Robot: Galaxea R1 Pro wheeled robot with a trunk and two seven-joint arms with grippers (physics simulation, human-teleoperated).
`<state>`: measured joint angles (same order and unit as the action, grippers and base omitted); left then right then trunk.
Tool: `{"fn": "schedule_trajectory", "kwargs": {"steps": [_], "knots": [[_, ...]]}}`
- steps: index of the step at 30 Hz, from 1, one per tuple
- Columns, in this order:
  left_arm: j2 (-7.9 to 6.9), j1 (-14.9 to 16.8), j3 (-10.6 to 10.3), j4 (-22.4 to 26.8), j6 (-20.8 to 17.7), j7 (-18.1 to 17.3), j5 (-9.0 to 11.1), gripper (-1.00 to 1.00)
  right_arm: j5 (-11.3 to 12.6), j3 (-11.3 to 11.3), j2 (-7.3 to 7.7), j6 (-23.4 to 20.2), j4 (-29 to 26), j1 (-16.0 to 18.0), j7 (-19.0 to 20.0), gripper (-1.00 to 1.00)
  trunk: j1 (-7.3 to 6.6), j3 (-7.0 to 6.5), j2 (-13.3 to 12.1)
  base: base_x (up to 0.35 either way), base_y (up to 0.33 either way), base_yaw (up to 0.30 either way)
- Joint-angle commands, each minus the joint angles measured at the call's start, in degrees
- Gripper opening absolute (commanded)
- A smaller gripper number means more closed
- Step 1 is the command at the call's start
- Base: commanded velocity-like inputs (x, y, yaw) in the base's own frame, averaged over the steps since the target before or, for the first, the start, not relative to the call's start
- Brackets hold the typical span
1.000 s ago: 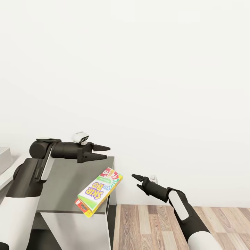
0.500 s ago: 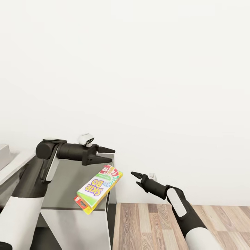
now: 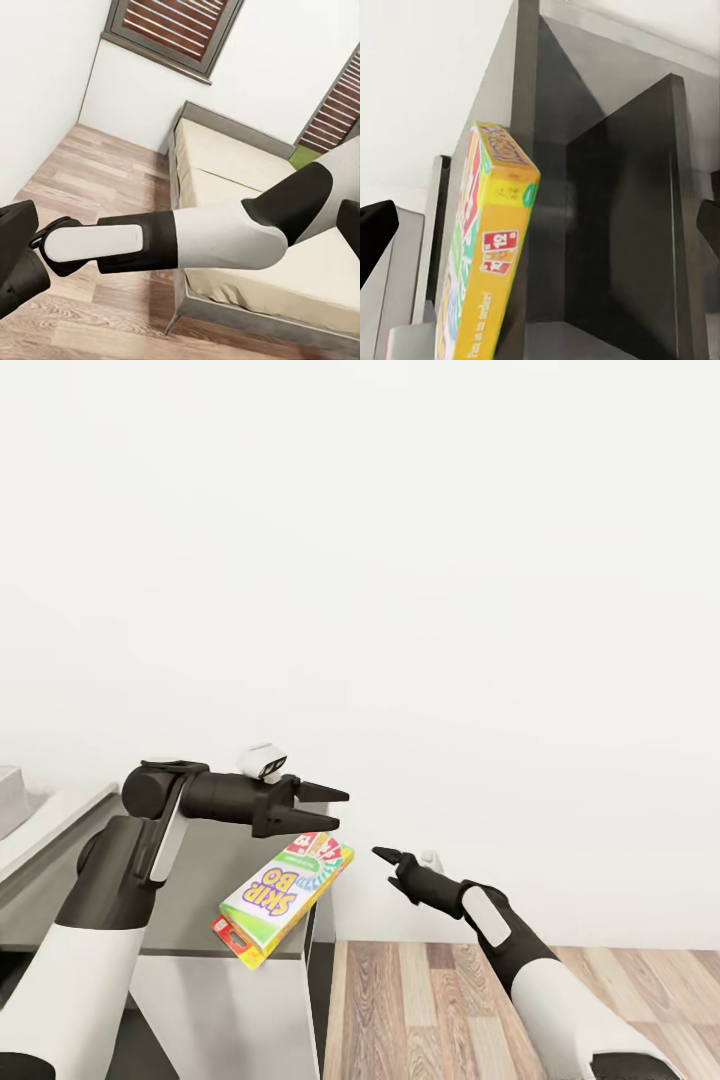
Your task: Put all the toys in the child's room - the three board games (two on the bed and one on the table), the two jigsaw puzzles on the table, and the tennis ball on the table - inside the toy box on the table in the child's room.
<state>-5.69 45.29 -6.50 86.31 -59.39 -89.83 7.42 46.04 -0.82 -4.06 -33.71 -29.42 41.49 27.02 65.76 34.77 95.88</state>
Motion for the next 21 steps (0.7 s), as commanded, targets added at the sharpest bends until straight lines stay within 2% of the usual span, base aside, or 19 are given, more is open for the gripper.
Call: {"fn": "schedule_trajectory", "kwargs": {"steps": [1,10,21], "knots": [[-0.04,0.1,-0.1,0.0,-0.6,-0.2,0.0,1.00,0.3,-0.1,-0.05,-0.3,0.1,0.1,0.0,1.00,0.00,0.06,0.0,0.000,0.000,0.000],[-0.19,0.1,-0.1,0.0,-0.6,-0.2,0.0,1.00,0.3,-0.1,-0.83,-0.2,0.4,0.2,-0.1,1.00,0.43,0.42,0.8,0.000,0.000,0.000],[-0.32,0.1,0.1,0.0,-0.6,-0.2,0.1,1.00,0.4,-0.1,-1.03,-0.3,0.4,0.2,-0.1,1.00,0.43,0.42,0.8,0.000,0.022,0.000]]}}
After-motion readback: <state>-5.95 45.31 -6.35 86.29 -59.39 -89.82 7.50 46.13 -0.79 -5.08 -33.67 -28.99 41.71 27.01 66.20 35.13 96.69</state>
